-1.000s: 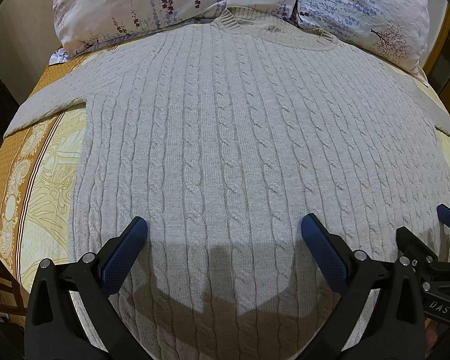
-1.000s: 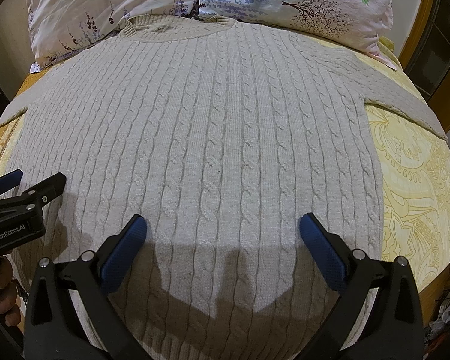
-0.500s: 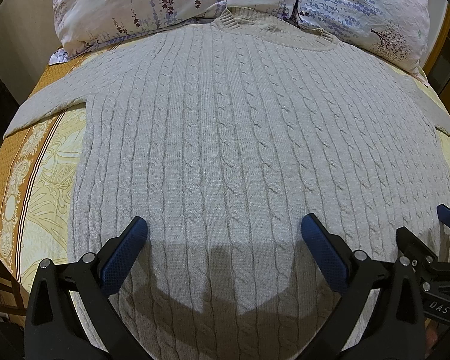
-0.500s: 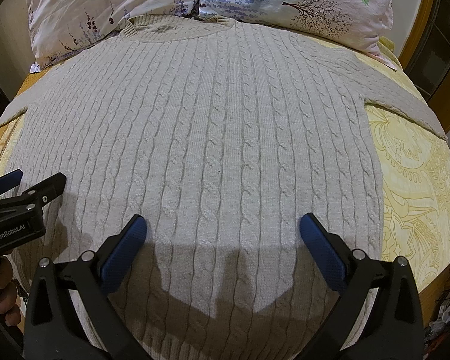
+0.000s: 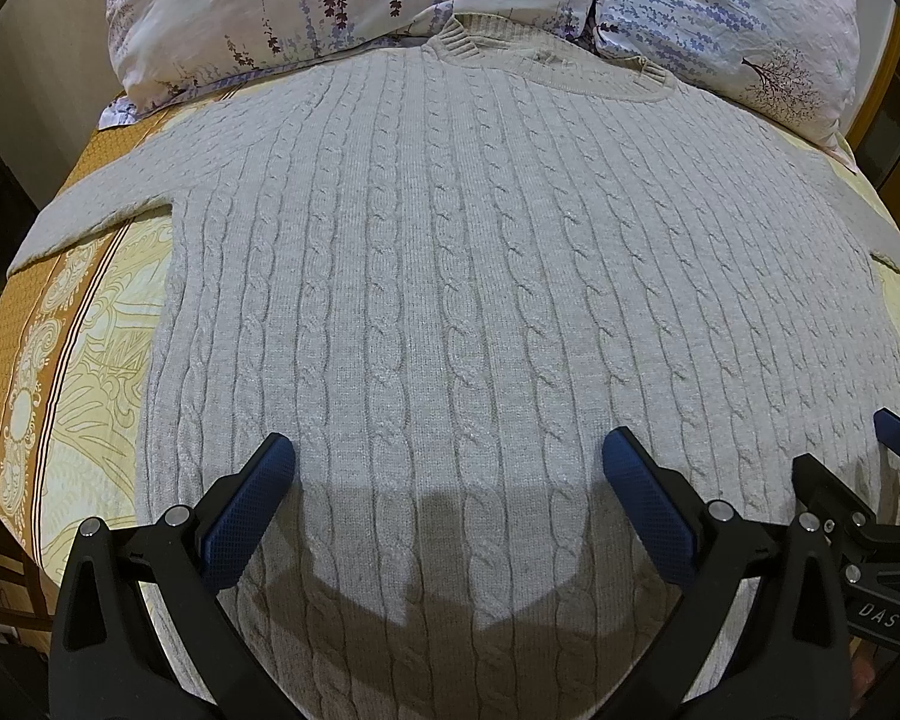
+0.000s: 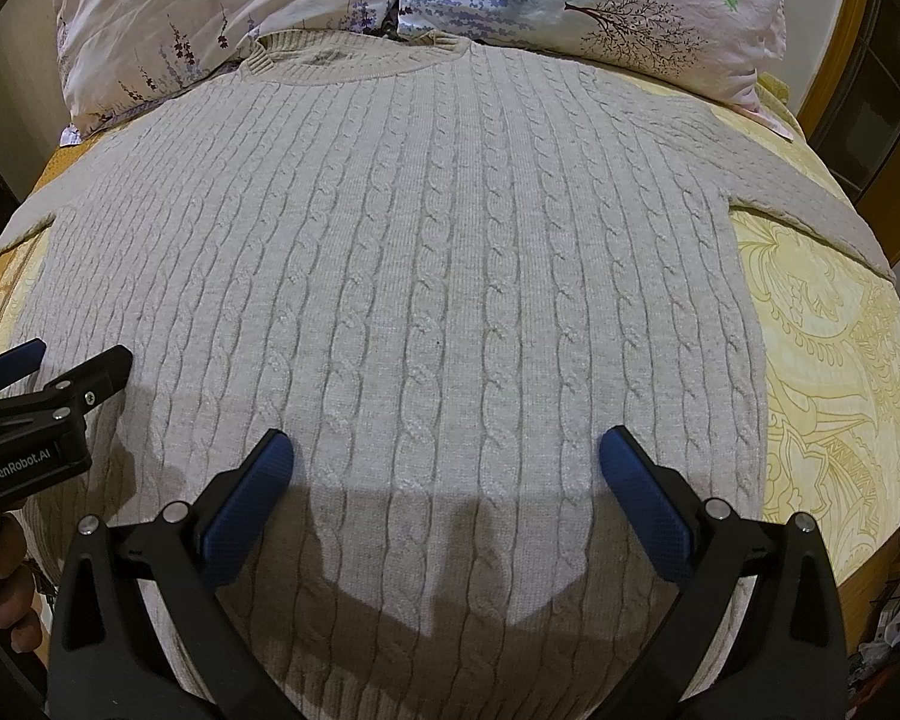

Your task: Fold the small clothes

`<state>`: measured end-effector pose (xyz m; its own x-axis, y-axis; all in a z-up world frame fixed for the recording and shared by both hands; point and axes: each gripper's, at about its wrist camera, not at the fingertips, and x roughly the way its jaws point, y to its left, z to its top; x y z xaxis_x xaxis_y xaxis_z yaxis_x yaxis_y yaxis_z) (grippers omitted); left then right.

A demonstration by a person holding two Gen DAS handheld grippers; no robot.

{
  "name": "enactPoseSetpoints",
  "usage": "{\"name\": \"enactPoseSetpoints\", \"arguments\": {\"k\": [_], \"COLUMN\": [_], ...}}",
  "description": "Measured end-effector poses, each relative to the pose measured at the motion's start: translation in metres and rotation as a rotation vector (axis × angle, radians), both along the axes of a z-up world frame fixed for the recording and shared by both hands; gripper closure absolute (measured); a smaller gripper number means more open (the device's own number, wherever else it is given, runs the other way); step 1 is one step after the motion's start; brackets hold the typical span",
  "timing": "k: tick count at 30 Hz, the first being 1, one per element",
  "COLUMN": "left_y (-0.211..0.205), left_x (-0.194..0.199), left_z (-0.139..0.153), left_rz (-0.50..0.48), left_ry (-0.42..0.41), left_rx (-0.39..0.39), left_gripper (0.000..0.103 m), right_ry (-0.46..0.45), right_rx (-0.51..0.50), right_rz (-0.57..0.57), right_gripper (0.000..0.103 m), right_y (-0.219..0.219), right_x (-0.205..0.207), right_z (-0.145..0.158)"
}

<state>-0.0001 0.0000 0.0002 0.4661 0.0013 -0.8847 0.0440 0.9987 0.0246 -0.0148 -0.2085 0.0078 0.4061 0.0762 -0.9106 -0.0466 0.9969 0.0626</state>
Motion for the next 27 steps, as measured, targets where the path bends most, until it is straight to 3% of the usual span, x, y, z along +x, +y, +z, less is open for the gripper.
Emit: {"name": "enactPoseSetpoints", "arguments": {"k": [20, 27], "left_y": [0.000, -0.002], "left_x": [0.005, 0.010], "left_z": [0.000, 0.000], "left_rz": [-0.007, -0.013], "left_ry": [0.023, 0.043], "left_rx": [0.000, 0.003], "left_gripper": [0.001, 0.001], "right_ry": [0.001, -0.065], "right_rx": [0.005, 0.020], "right_rz": [0.035, 0.094], "right_gripper": [0.002, 0.002], "right_y": [-0.002, -0.002], "right_x": [0.005, -0.001], "right_z": [0.000, 0.002]}}
